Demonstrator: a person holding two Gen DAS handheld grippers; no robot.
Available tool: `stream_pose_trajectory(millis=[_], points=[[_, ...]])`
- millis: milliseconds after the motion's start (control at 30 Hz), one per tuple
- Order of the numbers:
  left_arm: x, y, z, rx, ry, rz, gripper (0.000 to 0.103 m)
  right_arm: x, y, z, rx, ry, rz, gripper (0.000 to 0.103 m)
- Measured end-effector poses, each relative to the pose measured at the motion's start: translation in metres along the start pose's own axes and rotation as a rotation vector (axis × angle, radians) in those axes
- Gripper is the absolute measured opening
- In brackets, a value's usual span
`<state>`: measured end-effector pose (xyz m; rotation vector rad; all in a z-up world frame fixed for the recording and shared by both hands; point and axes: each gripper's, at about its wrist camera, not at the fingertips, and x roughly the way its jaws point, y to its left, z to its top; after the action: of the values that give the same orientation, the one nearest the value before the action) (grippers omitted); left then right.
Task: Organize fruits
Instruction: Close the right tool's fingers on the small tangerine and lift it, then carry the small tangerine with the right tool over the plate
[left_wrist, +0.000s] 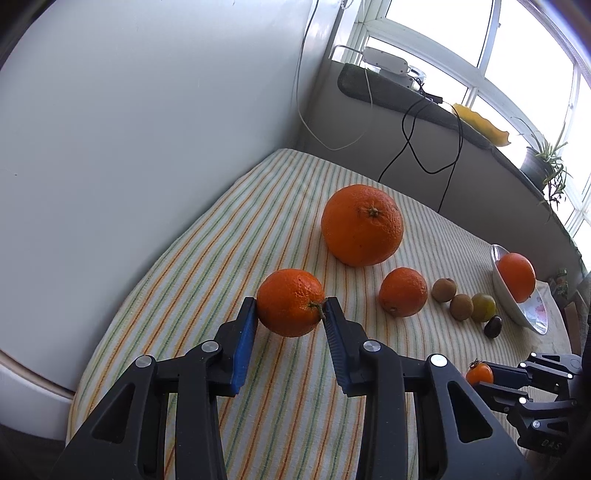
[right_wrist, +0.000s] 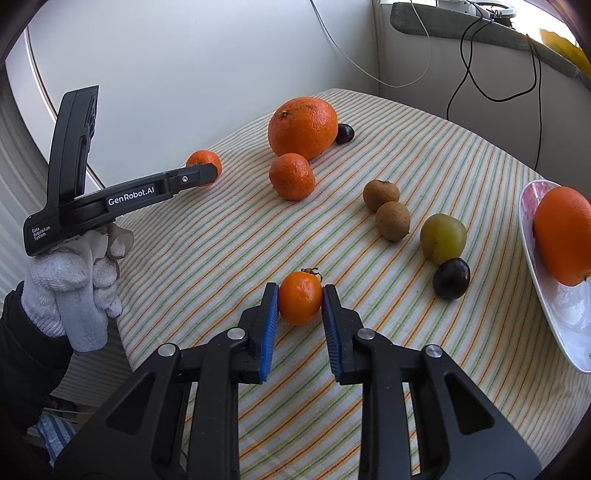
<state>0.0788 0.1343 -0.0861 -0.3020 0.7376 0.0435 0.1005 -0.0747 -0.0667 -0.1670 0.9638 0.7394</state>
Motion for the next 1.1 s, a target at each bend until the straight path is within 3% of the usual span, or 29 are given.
stream_pose_trajectory(millis=[500,1100], points=[[-0.015,-0.039,0.000,0.045,-0.016,-0.082,0.035,-0.031,-0.011,-0.003,0.033,-0.059,-0.015,0.024],[-0.014,-0.114,-0.003,0.123,0.002,-0.224,0.035,-0.080,-0.061,-0.017,0.130,-0.137,-0.074,0.024]])
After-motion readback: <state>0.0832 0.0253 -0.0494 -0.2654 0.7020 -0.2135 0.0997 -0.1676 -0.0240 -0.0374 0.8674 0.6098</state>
